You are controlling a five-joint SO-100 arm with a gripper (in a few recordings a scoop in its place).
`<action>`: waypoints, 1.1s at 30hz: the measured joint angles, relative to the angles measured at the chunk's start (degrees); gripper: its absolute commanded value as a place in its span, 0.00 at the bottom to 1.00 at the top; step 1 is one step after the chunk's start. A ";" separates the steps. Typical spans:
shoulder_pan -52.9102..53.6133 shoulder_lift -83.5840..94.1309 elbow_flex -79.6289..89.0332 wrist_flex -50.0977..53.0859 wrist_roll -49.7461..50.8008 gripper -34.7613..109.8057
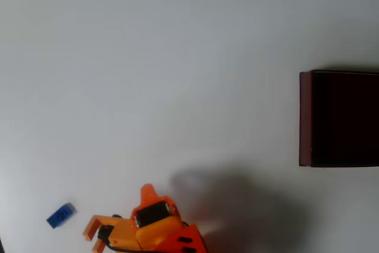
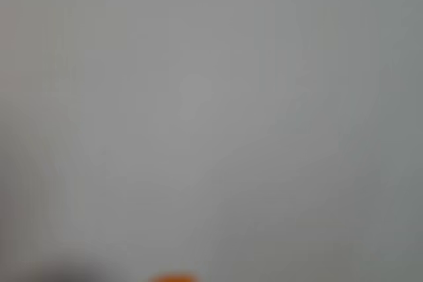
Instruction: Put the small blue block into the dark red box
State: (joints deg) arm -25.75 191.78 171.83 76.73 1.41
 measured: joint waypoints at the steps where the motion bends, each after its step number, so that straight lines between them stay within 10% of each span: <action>1: 0.00 0.00 0.00 0.00 0.00 0.24; 18: 0.00 0.00 0.09 -0.44 2.46 0.24; 33: 9.49 -5.80 -15.38 13.18 69.61 0.38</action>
State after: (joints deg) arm -16.26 185.98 156.45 89.91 71.02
